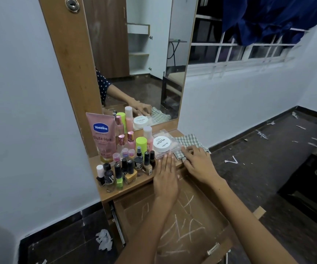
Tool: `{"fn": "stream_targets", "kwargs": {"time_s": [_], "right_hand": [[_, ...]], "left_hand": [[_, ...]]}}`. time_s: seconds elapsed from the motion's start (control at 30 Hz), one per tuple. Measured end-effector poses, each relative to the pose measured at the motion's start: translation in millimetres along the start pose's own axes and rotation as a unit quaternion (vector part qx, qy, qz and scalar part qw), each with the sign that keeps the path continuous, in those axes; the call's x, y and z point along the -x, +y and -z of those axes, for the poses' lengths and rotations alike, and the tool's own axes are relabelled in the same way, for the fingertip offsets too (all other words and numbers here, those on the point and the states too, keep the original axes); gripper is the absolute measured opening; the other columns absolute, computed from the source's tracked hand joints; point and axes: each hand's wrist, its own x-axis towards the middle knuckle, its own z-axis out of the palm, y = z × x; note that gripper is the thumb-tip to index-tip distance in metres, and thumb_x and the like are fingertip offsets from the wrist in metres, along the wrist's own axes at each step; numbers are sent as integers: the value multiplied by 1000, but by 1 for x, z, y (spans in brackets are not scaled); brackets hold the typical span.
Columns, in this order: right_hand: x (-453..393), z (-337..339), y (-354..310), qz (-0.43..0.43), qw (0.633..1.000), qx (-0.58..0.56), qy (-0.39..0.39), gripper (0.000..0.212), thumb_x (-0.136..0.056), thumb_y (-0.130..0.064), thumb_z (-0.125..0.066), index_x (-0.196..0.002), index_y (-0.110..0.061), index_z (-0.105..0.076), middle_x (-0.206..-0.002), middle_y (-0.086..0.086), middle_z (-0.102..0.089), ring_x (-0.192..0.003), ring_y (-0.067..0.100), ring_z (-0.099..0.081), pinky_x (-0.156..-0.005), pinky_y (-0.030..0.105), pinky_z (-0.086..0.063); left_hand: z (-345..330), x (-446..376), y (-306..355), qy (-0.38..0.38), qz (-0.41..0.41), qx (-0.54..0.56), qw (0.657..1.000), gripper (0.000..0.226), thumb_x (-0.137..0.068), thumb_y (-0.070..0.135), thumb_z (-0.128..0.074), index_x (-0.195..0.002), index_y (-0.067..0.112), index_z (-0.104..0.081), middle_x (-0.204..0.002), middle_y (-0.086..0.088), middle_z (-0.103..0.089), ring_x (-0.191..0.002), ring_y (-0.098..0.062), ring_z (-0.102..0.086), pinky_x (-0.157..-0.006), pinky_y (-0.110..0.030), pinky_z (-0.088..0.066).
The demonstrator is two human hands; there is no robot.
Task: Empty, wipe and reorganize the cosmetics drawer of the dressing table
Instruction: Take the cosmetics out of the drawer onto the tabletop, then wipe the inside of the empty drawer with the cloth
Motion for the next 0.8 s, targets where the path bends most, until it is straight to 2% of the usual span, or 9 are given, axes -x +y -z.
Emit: {"fn": "stream_targets", "kwargs": {"time_s": [0.17, 0.3, 0.4, 0.5, 0.57, 0.63, 0.73, 0.8], "right_hand": [[2, 0, -3, -2, 1000, 22, 12, 43, -98, -44, -36, -136, -26, -47, -130, 2, -48, -115, 23, -45, -94, 38, -32], [6, 4, -8, 6, 999, 45, 14, 38, -93, -43, -49, -124, -23, -57, -124, 2, -51, -113, 25, -48, -93, 39, -34], [9, 8, -7, 9, 997, 74, 2, 43, -83, -49, -60, -117, -24, -60, -124, 0, -52, -115, 23, -46, -94, 37, -32], [3, 12, -4, 18, 997, 73, -20, 58, -80, -52, -64, -128, -23, -51, -142, 2, -43, -135, 23, -34, -110, 41, -21], [-1, 10, -3, 24, 996, 45, -74, 74, -85, -49, -62, -145, -17, -33, -156, 6, -27, -146, 24, -19, -118, 42, -12], [-1, 6, -2, 27, 995, 16, -99, 71, -92, -39, -56, -151, -17, -22, -160, 5, -19, -148, 24, -16, -119, 38, -17], [4, 3, 3, 19, 998, -12, -66, 58, -97, -24, -51, -149, -24, -28, -158, -2, -26, -146, 18, -23, -112, 36, -33], [7, 5, 5, 15, 998, -17, -59, 55, -96, -21, -52, -147, -26, -33, -155, -4, -31, -144, 16, -29, -106, 37, -40]], "left_hand": [[-2, 0, -1, 10, -2, 11, 1000, 64, -104, 37, -19, -148, 5, 14, -157, -9, 19, -145, -21, 17, -112, -36, 18], [-3, 1, -2, 18, -6, 1, 1000, 65, -104, 36, -18, -146, 5, 19, -154, -7, 25, -144, -21, 20, -108, -37, 22], [-6, 2, -3, 24, -8, -15, 1000, 64, -103, 30, -20, -144, 4, 23, -152, -8, 28, -143, -22, 22, -108, -38, 23], [-8, 2, -4, 23, -15, -20, 999, 67, -100, 19, -24, -145, 4, 23, -154, -10, 26, -143, -22, 22, -109, -37, 22], [-8, 1, -4, 24, -16, -25, 999, 69, -98, 17, -27, -146, 4, 22, -155, -10, 26, -144, -23, 21, -109, -37, 21], [-9, 0, -5, 24, -20, -30, 999, 70, -98, 16, -27, -146, 3, 21, -154, -11, 26, -144, -24, 21, -110, -38, 20], [-10, 0, -5, 25, -19, -31, 999, 70, -98, 16, -27, -146, 4, 22, -155, -11, 26, -144, -23, 21, -112, -38, 18], [-11, 0, -5, 22, -19, -32, 999, 70, -98, 16, -28, -144, 4, 23, -155, -11, 25, -144, -23, 20, -112, -37, 18]]}}
